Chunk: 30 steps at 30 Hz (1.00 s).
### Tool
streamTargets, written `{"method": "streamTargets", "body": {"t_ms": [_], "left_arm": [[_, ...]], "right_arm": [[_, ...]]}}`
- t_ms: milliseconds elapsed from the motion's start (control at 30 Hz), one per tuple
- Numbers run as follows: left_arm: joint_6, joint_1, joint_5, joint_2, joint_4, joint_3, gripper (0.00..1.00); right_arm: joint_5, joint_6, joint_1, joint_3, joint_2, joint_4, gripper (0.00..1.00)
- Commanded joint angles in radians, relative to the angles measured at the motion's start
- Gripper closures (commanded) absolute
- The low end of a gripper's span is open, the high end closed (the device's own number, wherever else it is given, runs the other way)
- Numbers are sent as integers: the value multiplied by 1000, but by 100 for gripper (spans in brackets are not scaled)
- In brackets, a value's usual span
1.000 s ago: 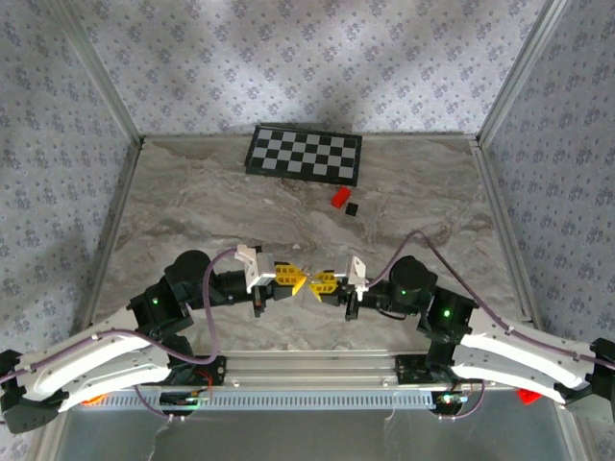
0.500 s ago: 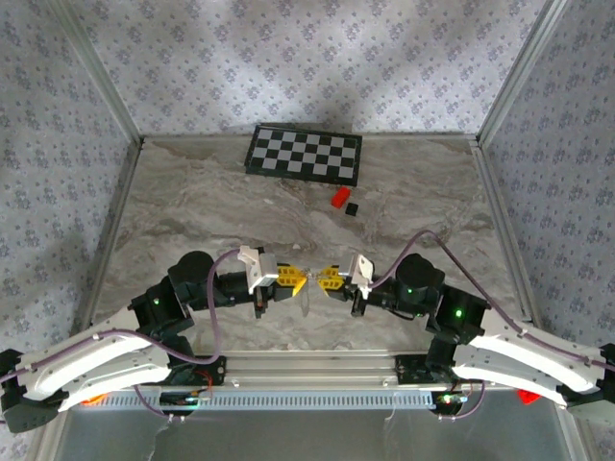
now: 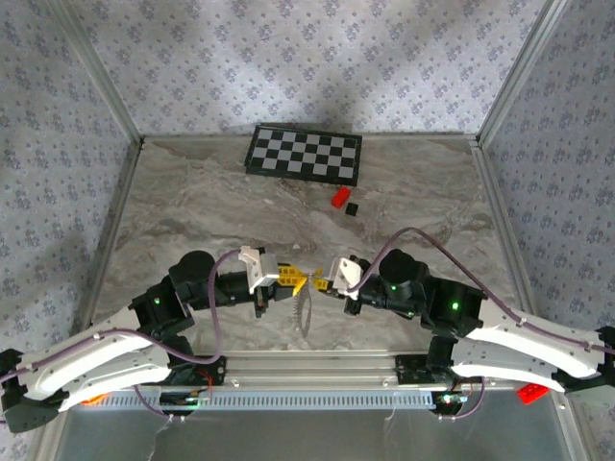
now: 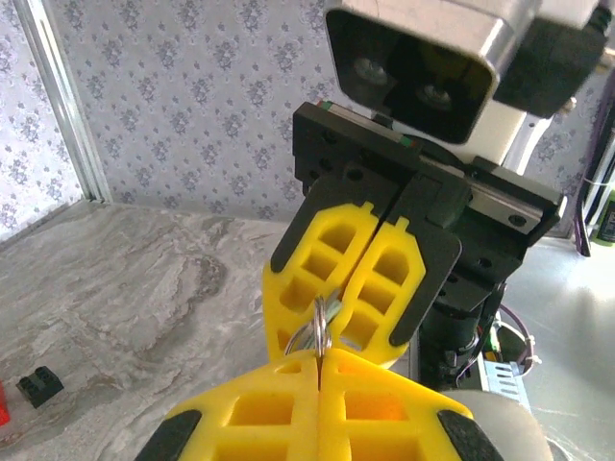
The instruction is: Put the keys on the keyring
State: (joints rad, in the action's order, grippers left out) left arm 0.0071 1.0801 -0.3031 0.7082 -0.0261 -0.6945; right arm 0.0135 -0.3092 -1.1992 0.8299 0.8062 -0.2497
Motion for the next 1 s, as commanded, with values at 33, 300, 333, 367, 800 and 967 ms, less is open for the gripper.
{"method": "streamTargets", "body": {"t_ms": [33, 300, 333, 367, 800, 967], "left_arm": [[15, -2, -33, -2, -28, -9, 100], [15, -2, -38, 18, -5, -17, 100], [15, -2, -37, 20, -5, -16, 100], [15, -2, -38, 23, -3, -16, 100], [30, -2, -33, 42, 26, -28, 100], [33, -2, -34, 43, 41, -34, 100]], "right_arm": [[59, -41, -25, 43, -6, -40, 100], [109, -62, -34, 57, -26, -42, 100], [112, -66, -34, 58, -29, -37, 100], [115, -70, -34, 58, -30, -32, 100], [116, -115, -40, 95, -7, -36, 100], [143, -124, -42, 113, 0, -64, 100]]}}
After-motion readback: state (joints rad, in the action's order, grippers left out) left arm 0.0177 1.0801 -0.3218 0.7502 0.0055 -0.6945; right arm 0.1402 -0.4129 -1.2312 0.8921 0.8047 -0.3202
